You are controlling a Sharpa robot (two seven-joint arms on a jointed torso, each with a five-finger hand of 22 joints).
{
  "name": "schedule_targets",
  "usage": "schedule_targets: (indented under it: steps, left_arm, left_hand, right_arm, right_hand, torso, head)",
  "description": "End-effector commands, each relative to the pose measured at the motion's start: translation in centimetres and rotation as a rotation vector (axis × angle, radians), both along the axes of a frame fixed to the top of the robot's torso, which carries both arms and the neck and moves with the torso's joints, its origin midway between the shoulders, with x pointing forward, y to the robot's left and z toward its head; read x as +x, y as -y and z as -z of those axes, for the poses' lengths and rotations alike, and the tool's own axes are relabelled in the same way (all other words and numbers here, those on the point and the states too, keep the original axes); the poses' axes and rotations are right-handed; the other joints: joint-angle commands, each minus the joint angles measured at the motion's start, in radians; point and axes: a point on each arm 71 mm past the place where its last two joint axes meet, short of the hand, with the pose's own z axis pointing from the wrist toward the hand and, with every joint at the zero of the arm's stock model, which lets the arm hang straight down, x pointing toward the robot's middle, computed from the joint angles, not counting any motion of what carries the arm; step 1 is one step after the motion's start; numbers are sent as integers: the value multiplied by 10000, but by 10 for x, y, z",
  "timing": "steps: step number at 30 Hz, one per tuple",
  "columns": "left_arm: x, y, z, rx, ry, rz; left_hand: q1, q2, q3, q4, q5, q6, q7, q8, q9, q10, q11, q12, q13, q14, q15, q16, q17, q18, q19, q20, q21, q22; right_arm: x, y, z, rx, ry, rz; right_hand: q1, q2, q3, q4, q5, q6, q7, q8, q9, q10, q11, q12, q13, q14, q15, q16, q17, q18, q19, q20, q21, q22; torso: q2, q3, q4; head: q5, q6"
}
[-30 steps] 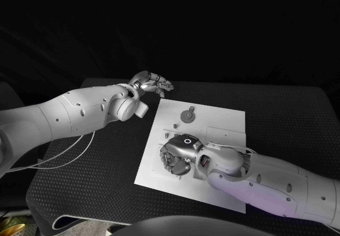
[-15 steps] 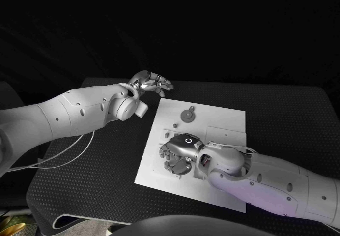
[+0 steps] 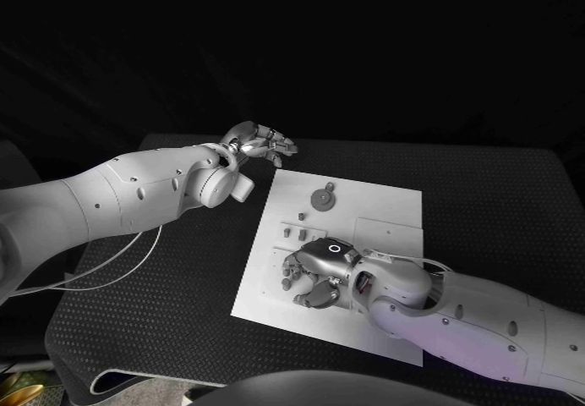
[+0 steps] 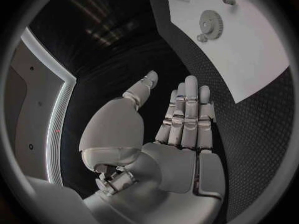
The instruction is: Assemble the parts on the task board
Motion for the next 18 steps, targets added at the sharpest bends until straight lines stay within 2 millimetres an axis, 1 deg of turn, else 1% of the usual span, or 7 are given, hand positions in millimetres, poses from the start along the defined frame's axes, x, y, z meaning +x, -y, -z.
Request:
schedule_targets:
  steps: [1,4,8,11,12,15,18]
  left_arm:
    - [0,0,-1,-81,1,71]
    - [1,-2,-1,-69,7,37]
    - [2,-4,-1,-48,15,-17]
    - [3,-5,0,-28,18,-65]
    - [3,-5,0,-23,20,-79]
    - [4,-6,0,-7,17,-107]
    - [5,-7,0,11,12,-137]
  left_hand:
    - [6,16,13,71,-55,-76,5,46,-11,-42,35,5,-15,-58,23,-61,13,39,43,2,-63,11]
    - [6,15,13,71,-55,-77,5,47,-11,-43,35,5,-16,-58,23,-62,14,39,43,2,-64,12]
    - [7,14,13,72,-55,-78,5,47,-11,-43,35,6,-18,-58,24,-63,16,39,43,2,-65,14]
    - [6,13,13,72,-55,-78,6,48,-12,-43,35,6,-19,-58,24,-64,17,39,43,3,-66,15]
    - [6,12,13,73,-56,-79,6,48,-12,-43,35,6,-19,-58,24,-64,17,39,43,3,-67,16]
    - [5,12,13,74,-56,-79,6,48,-12,-44,36,7,-20,-58,24,-64,18,39,44,4,-68,17]
    - [-8,16,10,83,-56,-78,7,50,-12,-44,37,8,-23,-58,26,-66,20,38,45,6,-69,20]
  right_arm:
    - [-1,0,-14,1304,-508,-141]
    - [5,6,-27,2028,-630,92]
    - [12,15,-44,2640,-773,371]
    - [19,23,-54,3119,-1396,673]
    - [22,27,-57,3345,-1746,880]
    - [31,40,-65,3776,-2587,1386]
    - [42,57,-71,3777,-3299,1956]
  right_hand:
    - [-38,-31,-142,11,40,-181,62,-87,-49,-88,5,-57,5,-73,25,89,-43,-26,-54,-22,75,217]
    - [-125,-23,-299,33,38,-229,80,-94,-78,-132,16,-64,11,-86,31,158,-82,-26,-56,-27,115,215]
    - [-168,14,-429,41,14,-276,96,-96,-105,-168,23,-68,15,-94,36,224,-126,-26,-55,-39,150,211]
    - [-174,67,-481,51,8,-262,95,-76,-110,-158,16,-55,23,-77,28,274,-143,-26,-30,-52,183,213]
    - [-166,95,-502,49,17,-253,92,-64,-112,-149,9,-47,28,-61,21,306,-150,-26,-10,-63,204,215]
    - [-49,349,-565,16,106,-167,63,11,-117,-59,-37,11,58,49,-33,516,-157,-26,123,-134,358,232]
    - [183,654,-429,38,-180,-4,0,111,-126,141,-123,120,110,169,-116,786,-164,-26,308,-232,587,232]
  torso:
    - [-9,0,-9]
    - [-14,-2,-17]
    - [-23,6,-29]
    - [-25,13,-32]
    - [-31,18,-42]
    - [-30,26,-39]
    - [-48,42,-54]
  head:
    - [-20,29]
    - [-55,73]
    - [-150,181]
    - [-226,266]
    - [-247,296]
    - [-324,374]
    - [-369,429]
